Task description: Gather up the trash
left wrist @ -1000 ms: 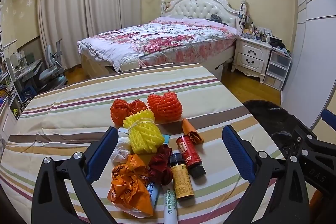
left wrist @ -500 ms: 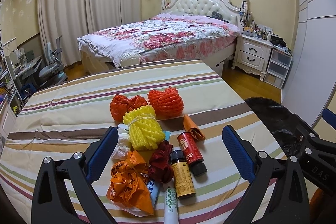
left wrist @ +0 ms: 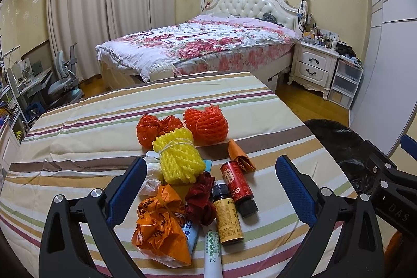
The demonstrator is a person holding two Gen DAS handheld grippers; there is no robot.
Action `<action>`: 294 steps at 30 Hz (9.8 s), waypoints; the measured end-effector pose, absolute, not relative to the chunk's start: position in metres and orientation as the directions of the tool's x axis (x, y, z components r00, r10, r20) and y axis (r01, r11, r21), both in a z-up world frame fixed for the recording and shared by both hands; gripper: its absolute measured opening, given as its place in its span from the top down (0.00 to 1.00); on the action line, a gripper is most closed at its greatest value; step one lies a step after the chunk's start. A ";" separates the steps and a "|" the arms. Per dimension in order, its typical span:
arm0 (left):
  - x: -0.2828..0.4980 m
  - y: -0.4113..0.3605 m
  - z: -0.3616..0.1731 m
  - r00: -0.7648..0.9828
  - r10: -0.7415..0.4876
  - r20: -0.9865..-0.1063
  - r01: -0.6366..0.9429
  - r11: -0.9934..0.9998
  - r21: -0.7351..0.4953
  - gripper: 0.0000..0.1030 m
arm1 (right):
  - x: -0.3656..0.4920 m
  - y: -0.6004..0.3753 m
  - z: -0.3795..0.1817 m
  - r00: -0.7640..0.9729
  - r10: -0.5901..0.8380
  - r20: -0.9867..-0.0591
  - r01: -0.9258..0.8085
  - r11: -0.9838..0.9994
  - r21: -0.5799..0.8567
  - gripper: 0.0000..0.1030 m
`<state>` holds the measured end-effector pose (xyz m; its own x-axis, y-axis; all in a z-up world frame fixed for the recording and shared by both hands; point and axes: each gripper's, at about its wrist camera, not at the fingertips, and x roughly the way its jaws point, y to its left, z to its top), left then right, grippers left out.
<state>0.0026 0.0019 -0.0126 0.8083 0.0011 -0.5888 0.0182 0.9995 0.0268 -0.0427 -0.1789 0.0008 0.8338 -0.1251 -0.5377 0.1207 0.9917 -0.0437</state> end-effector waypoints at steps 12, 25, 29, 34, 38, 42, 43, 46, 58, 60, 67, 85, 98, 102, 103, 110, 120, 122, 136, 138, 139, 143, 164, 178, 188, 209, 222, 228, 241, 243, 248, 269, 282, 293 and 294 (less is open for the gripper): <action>0.002 0.001 -0.014 0.807 0.002 -0.591 0.018 0.999 0.029 0.06 | -0.041 -0.182 -0.003 0.829 -0.128 -0.544 0.125 0.991 -0.043 0.04; 0.002 0.001 -0.016 0.804 0.002 -0.594 0.019 0.999 0.030 0.06 | -0.042 -0.184 -0.006 0.828 -0.128 -0.546 0.126 0.991 -0.041 0.04; 0.001 0.000 -0.020 0.804 0.002 -0.595 0.020 0.999 0.030 0.06 | -0.041 -0.183 -0.006 0.828 -0.129 -0.546 0.126 0.991 -0.042 0.04; 0.000 -0.002 -0.025 0.803 0.002 -0.596 0.020 0.999 0.031 0.06 | -0.042 -0.184 -0.008 0.826 -0.128 -0.549 0.126 0.991 -0.043 0.04; -0.001 -0.002 -0.025 0.802 0.001 -0.598 0.021 0.999 0.030 0.06 | -0.042 -0.184 -0.009 0.825 -0.127 -0.550 0.126 0.991 -0.041 0.04; -0.001 -0.002 -0.025 0.800 0.000 -0.600 0.022 0.999 0.030 0.06 | -0.043 -0.184 -0.012 0.824 -0.125 -0.553 0.123 0.992 -0.041 0.04; -0.002 -0.002 -0.027 0.798 -0.002 -0.602 0.023 0.999 0.028 0.06 | -0.043 -0.183 -0.013 0.823 -0.124 -0.554 0.122 0.992 -0.042 0.04; -0.005 0.001 -0.032 0.793 -0.006 -0.609 0.022 1.000 0.019 0.06 | -0.043 -0.180 -0.016 0.820 -0.121 -0.560 0.117 0.992 -0.043 0.04; -0.008 0.050 -0.025 0.785 0.061 -0.616 -0.074 0.997 0.004 0.07 | -0.026 -0.153 -0.011 0.810 -0.045 -0.585 0.029 0.999 -0.037 0.08; -0.005 0.063 -0.023 0.780 0.079 -0.621 -0.095 0.995 0.007 0.07 | -0.019 -0.147 -0.008 0.805 -0.026 -0.593 0.007 0.999 -0.034 0.14; 0.015 0.105 -0.020 0.740 0.120 -0.662 -0.152 0.988 0.009 0.23 | 0.004 -0.111 -0.006 0.783 0.058 -0.619 -0.098 0.995 -0.030 0.22; 0.053 0.150 -0.035 0.680 0.132 -0.722 -0.178 0.984 0.013 0.23 | 0.069 -0.030 -0.013 0.692 0.166 -0.702 -0.275 0.960 -0.044 0.39; 0.061 0.153 -0.041 0.660 0.104 -0.744 -0.168 0.986 -0.011 0.23 | 0.086 -0.020 -0.029 0.629 0.207 -0.750 -0.297 0.955 0.014 0.61; 0.066 0.148 -0.038 0.661 0.082 -0.746 -0.148 0.989 -0.023 0.23 | 0.087 -0.029 -0.027 0.645 0.192 -0.739 -0.269 0.963 0.015 0.62; 0.068 0.145 -0.037 0.661 0.073 -0.746 -0.139 0.990 -0.026 0.23 | 0.088 -0.033 -0.027 0.649 0.185 -0.738 -0.262 0.965 0.012 0.62; 0.087 0.133 -0.038 0.650 0.005 -0.760 -0.091 0.993 -0.071 0.23 | 0.097 -0.057 -0.033 0.652 0.155 -0.742 -0.206 0.978 0.024 0.62; 0.105 0.117 -0.050 0.636 -0.106 -0.765 -0.006 0.990 -0.142 0.38 | 0.095 -0.061 -0.037 0.657 0.166 -0.735 -0.206 0.978 0.037 0.62; 0.105 0.117 -0.050 0.636 -0.148 -0.757 0.022 0.984 -0.174 0.53 | 0.095 -0.060 -0.037 0.658 0.165 -0.735 -0.207 0.978 0.034 0.62; 0.083 0.122 -0.019 0.717 -0.083 -0.693 -0.013 0.991 -0.132 0.63 | 0.084 -0.073 -0.031 0.682 0.159 -0.714 -0.187 0.982 0.039 0.62; 0.078 0.119 -0.008 0.738 -0.072 -0.671 -0.013 0.993 -0.121 0.63 | 0.080 -0.078 -0.027 0.691 0.153 -0.706 -0.178 0.983 0.039 0.62; 0.076 0.118 -0.003 0.746 -0.071 -0.662 -0.011 0.993 -0.119 0.63 | 0.078 -0.081 -0.025 0.697 0.148 -0.702 -0.172 0.984 0.037 0.62; 0.066 0.106 0.016 0.776 -0.088 -0.625 0.012 0.992 -0.124 0.63 | 0.068 -0.098 -0.015 0.724 0.119 -0.680 -0.137 0.990 0.028 0.62; 0.071 -0.055 0.014 0.753 -0.251 -0.608 0.244 0.965 -0.095 0.63 | 0.030 -0.254 -0.012 0.761 -0.187 -0.622 0.217 0.976 -0.028 0.62; 0.101 -0.135 -0.020 0.709 -0.246 -0.661 0.316 0.949 -0.015 0.63 | 0.043 -0.295 -0.039 0.731 -0.206 -0.650 0.271 0.963 0.000 0.61; 0.113 -0.164 -0.039 0.694 -0.212 -0.688 0.332 0.942 0.045 0.60 | 0.056 -0.312 -0.048 0.719 -0.214 -0.662 0.305 0.952 0.024 0.52; 0.099 -0.136 -0.025 0.712 -0.163 -0.683 0.269 0.962 0.052 0.30 | 0.043 -0.315 -0.040 0.721 -0.231 -0.653 0.334 0.942 0.036 0.40; 0.067 -0.041 -0.009 0.727 -0.068 -0.683 0.136 0.990 0.047 0.30 | 0.029 -0.243 -0.022 0.763 -0.103 -0.638 0.171 0.984 0.044 0.40; 0.051 0.025 0.003 0.746 0.008 -0.666 0.021 0.999 0.036 0.30 | 0.027 -0.197 -0.012 0.778 -0.028 -0.628 0.061 0.998 0.031 0.40; 0.023 0.150 -0.013 0.702 0.196 -0.684 -0.234 0.971 0.037 0.30 | 0.024 -0.091 -0.003 0.754 0.142 -0.642 -0.183 0.983 0.001 0.40; 0.017 0.160 -0.015 0.699 0.220 -0.681 -0.257 0.965 0.047 0.30 | 0.021 -0.074 -0.002 0.748 0.160 -0.644 -0.219 0.976 -0.012 0.40; 0.006 0.185 -0.018 0.692 0.275 -0.668 -0.308 0.949 0.072 0.30 | 0.017 -0.039 -0.004 0.730 0.197 -0.654 -0.288 0.957 -0.033 0.40; -0.006 0.203 -0.042 0.662 0.244 -0.708 -0.318 0.948 0.028 0.30 | 0.026 0.014 -0.035 0.634 0.219 -0.742 -0.394 0.917 -0.066 0.61; 0.002 0.154 -0.036 0.688 0.173 -0.705 -0.215 0.976 0.030 0.30 | 0.027 -0.038 0.000 0.733 0.164 -0.660 -0.276 0.959 -0.067 0.62; 0.013 0.107 -0.033 0.698 0.123 -0.706 -0.119 0.991 0.054 0.30 | 0.036 -0.117 -0.010 0.749 0.057 -0.660 -0.107 0.994 -0.036 0.62; 0.015 0.104 -0.033 0.696 0.119 -0.708 -0.113 0.992 0.056 0.30 | 0.035 -0.123 -0.013 0.747 0.055 -0.662 -0.100 0.995 -0.029 0.62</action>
